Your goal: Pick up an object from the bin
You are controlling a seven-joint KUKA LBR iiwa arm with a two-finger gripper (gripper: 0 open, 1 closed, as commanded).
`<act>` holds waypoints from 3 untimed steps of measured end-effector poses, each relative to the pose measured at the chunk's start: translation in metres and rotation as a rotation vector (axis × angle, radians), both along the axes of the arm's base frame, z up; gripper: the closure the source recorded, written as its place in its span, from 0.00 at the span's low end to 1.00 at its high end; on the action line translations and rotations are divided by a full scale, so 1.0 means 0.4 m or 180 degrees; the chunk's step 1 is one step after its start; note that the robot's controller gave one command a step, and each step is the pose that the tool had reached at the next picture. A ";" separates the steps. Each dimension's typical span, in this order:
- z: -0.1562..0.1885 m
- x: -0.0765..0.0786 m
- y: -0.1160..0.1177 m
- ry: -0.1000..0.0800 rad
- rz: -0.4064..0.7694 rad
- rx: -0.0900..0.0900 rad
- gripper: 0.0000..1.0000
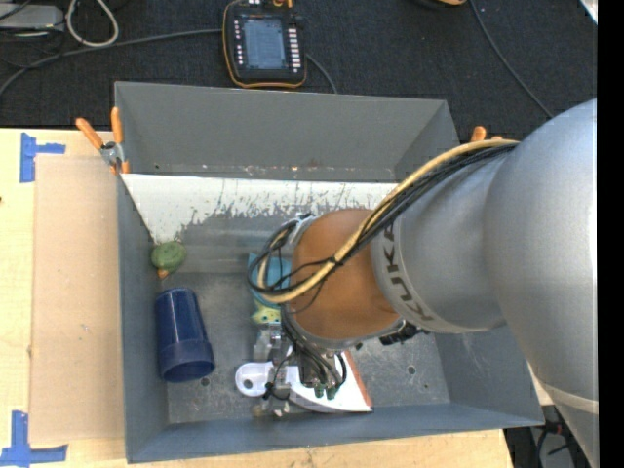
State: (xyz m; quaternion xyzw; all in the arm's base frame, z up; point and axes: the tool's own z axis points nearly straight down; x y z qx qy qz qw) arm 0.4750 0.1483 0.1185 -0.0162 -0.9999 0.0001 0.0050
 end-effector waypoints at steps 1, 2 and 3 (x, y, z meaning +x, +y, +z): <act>0.168 0.063 -0.032 -0.0008 0.0018 0.0003 1.00; -0.035 0.046 -0.064 0.0017 -0.0059 -0.0001 1.00; 0.113 0.071 -0.054 -0.0049 -0.0073 0.0017 1.00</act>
Offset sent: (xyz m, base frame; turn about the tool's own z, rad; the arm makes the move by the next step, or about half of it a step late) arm 0.0207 -0.0251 -0.0104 0.0157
